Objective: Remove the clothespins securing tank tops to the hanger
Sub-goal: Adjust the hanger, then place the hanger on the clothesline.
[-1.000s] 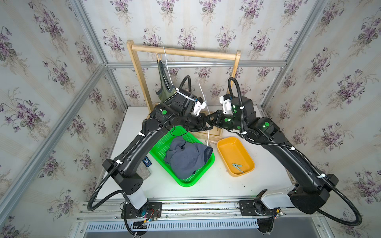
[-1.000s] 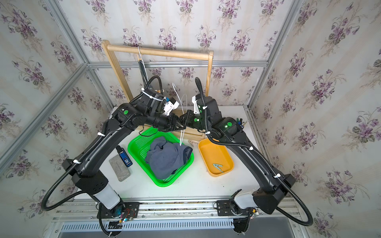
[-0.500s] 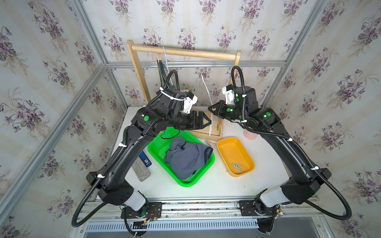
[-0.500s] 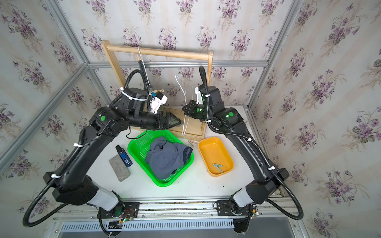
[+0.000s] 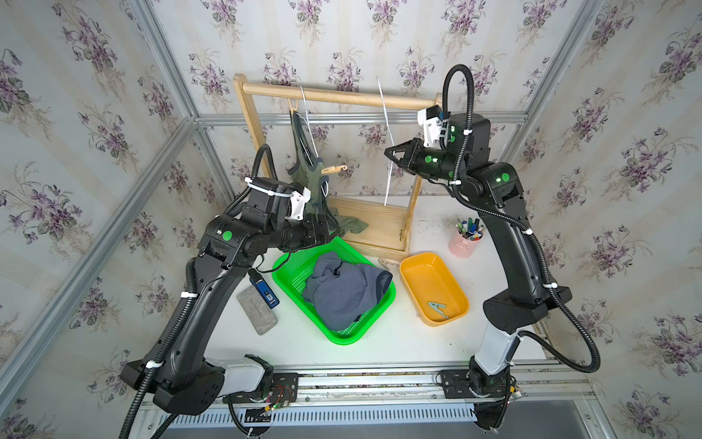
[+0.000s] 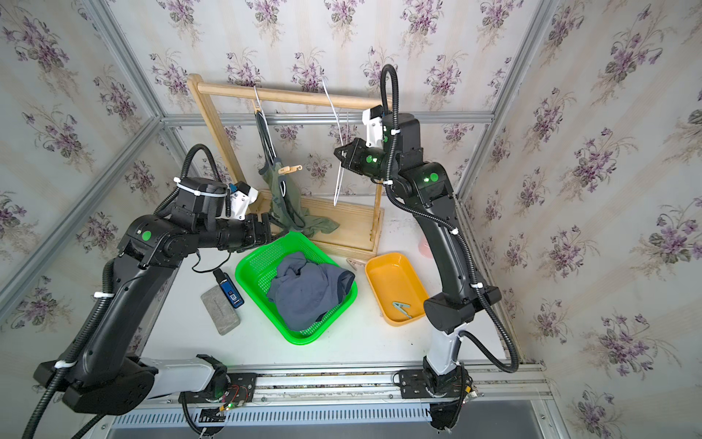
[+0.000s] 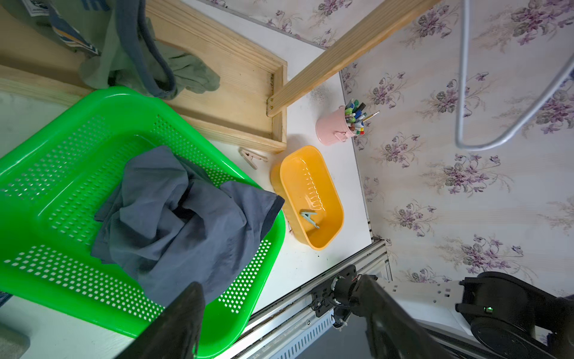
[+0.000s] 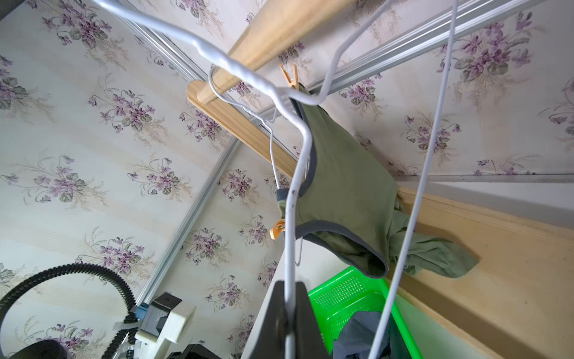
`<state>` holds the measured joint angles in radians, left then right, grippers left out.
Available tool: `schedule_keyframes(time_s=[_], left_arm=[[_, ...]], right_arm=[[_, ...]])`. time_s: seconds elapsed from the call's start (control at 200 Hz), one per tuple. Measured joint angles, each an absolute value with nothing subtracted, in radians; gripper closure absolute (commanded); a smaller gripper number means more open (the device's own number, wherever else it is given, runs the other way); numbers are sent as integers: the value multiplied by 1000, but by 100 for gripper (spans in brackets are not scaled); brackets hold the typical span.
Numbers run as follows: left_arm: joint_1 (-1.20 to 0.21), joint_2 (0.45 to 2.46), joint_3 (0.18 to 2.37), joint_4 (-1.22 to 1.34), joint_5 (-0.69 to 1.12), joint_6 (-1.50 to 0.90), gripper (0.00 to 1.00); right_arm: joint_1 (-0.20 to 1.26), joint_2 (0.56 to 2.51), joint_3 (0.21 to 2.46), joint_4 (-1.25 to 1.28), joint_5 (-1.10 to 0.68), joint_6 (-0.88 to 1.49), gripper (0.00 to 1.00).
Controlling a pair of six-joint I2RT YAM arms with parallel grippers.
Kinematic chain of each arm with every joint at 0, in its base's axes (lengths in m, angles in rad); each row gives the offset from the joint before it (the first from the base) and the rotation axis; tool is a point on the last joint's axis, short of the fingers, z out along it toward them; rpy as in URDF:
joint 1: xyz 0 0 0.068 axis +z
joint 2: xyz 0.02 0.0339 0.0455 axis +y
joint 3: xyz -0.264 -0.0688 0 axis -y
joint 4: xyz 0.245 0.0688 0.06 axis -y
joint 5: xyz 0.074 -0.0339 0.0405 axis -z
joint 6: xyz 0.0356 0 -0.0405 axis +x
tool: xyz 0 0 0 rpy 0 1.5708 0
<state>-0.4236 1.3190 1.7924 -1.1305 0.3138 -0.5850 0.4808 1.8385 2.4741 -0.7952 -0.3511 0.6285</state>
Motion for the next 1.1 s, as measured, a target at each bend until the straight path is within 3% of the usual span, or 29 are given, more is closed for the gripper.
schedule_keyframes(time_s=[0.604, 0.844, 0.899, 1.009, 1.104], left_arm=[[-406, 1336, 1758, -1136, 328, -575, 20], [-392, 1335, 1744, -1136, 329, -571, 20], [-387, 1335, 1743, -1137, 329, -570, 20], [-368, 1335, 1742, -1137, 336, -567, 20], [-335, 1335, 1742, -1137, 349, -566, 20]], right_arm=[[382, 1899, 2473, -804, -422, 671, 100], [381, 1799, 2288, -810, -384, 629, 100], [381, 1759, 2221, -773, -379, 629, 90], [380, 1697, 2124, -754, -371, 630, 59], [382, 1665, 2108, -798, -338, 614, 48]])
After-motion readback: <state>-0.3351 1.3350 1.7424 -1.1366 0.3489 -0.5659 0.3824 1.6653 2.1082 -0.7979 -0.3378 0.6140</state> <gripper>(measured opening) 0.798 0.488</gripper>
